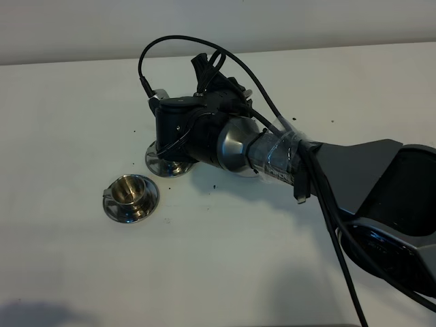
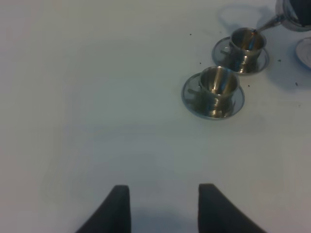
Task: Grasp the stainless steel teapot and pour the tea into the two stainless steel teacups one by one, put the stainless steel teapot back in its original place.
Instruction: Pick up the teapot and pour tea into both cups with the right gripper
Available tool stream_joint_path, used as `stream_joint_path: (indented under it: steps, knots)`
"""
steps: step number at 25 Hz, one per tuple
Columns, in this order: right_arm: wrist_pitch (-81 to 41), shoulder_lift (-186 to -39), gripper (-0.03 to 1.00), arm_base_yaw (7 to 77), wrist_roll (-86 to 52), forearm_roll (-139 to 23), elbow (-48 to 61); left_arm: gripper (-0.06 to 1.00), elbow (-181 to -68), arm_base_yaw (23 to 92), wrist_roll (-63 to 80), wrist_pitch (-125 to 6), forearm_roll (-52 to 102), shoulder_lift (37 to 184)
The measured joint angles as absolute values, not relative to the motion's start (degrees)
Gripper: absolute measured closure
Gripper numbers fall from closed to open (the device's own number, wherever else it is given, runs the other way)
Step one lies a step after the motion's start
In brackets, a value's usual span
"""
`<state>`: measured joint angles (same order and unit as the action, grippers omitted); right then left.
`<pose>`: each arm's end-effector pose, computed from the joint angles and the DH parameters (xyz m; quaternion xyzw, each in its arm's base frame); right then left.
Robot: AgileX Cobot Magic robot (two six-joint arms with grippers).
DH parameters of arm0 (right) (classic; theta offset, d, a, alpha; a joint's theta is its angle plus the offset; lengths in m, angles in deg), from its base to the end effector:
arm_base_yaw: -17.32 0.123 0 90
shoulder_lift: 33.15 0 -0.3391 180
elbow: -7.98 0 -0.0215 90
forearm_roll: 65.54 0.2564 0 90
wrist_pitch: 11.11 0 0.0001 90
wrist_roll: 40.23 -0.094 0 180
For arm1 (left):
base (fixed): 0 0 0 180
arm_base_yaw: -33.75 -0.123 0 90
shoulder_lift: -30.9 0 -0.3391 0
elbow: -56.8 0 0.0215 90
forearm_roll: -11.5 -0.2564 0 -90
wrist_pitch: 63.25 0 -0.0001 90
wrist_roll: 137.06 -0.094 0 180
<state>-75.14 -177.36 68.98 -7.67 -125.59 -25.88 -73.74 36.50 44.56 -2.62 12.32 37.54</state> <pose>0.3966 0.3834 0.1984 -0.7259 0.5096 -0.4466 0.1182 -0.0521 0.0013 0.2807 0.0087 0.8513 -0.0271 0.5238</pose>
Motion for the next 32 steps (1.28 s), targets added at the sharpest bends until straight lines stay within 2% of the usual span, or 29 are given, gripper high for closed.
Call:
stream_joint_path:
  steps: [32]
  knots:
    - [-75.46,-177.36,0.79,68.98,-5.09,-131.97,-25.88,0.58,-73.74,36.5,44.56,-2.62,12.32,37.54]
